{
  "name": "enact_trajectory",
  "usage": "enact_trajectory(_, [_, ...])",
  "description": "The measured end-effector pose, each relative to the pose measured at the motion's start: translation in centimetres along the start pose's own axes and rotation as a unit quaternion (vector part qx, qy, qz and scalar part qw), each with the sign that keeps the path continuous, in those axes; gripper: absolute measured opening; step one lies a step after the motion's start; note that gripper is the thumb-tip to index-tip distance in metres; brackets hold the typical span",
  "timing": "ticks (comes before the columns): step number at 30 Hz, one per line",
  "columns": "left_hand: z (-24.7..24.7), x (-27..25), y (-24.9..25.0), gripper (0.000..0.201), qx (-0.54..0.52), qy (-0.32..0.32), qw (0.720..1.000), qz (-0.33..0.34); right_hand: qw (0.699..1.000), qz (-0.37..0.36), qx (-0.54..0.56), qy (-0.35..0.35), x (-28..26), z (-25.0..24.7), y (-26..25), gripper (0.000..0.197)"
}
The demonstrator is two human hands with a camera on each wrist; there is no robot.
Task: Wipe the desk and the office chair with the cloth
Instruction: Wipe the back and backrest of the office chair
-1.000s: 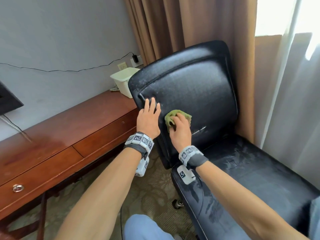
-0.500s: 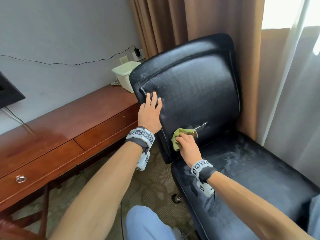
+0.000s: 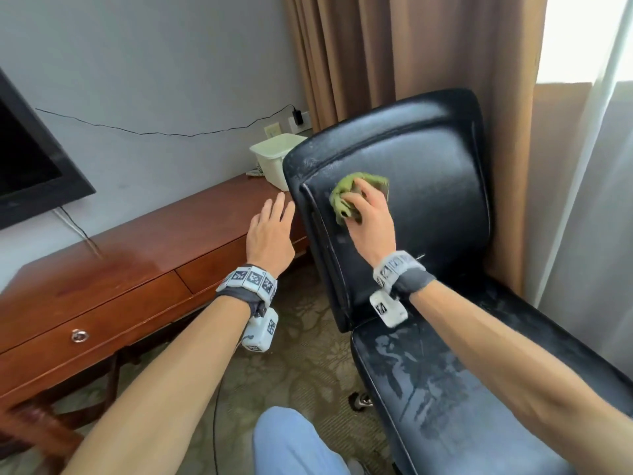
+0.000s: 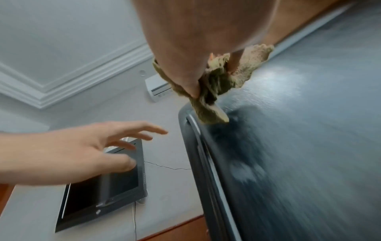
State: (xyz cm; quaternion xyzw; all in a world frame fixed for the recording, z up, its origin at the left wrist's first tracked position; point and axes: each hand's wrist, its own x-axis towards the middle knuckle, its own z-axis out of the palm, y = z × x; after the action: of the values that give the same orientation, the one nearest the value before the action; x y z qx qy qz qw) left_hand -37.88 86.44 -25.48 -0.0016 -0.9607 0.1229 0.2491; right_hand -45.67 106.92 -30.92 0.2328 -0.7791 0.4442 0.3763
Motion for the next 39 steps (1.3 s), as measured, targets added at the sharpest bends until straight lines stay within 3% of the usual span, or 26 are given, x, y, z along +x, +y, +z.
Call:
enact_trajectory(3, [-0.1, -0.5, -1.0, 0.079, 0.010, -0.014, 1.000, -0.014, 0.995, -0.046, -0.045, -0.079, 4.9, 2.0, -1.9, 0.037])
enact_trajectory(6, [0.2, -0.9, -1.4, 0.079, 0.013, -0.021, 1.000, -0.019, 0.983, -0.074, -0.081, -0.144, 5.4, 4.3, -2.5, 0.037])
enact_trajectory(12, [1.2, -1.2, -0.6, 0.080, 0.000, -0.018, 1.000, 0.004, 0.980, -0.093, -0.149, -0.094, -2.1, 5.3, 0.1, 0.040])
enact_trajectory(18, [1.3, -0.3, 3.3, 0.072, -0.016, 0.041, 0.997, 0.071, 0.985, -0.047, -0.126, -0.105, -9.1, 5.0, 3.7, 0.053])
enact_trajectory(22, [1.5, 0.6, 6.0, 0.072, -0.015, 0.042, 0.994, 0.097, 0.980, -0.078, -0.127, -0.135, -11.4, 4.4, 6.1, 0.053])
enact_trajectory(26, [1.9, 1.6, 7.9, 0.059, -0.014, 0.038, 0.995, 0.093, 0.951, -0.192, -0.144, -0.194, -12.4, 3.4, 9.8, 0.057])
enact_trajectory(32, [3.0, 2.3, 10.2, 0.047, 0.012, 0.029, 0.995, 0.095, 0.873, -0.359, -0.181, -0.276, -11.0, 0.1, 15.0, 0.050])
enact_trajectory(36, [3.5, 1.8, 11.1, 0.048, 0.045, 0.003, 0.995, 0.093, 0.851, -0.415, -0.132, -0.294, -8.8, -1.8, 19.7, 0.054])
enact_trajectory(39, [4.1, 1.2, 10.6, 0.057, 0.072, -0.034, 0.992, 0.093, 0.829, -0.452, -0.178, -0.277, -7.5, -4.5, 23.1, 0.038])
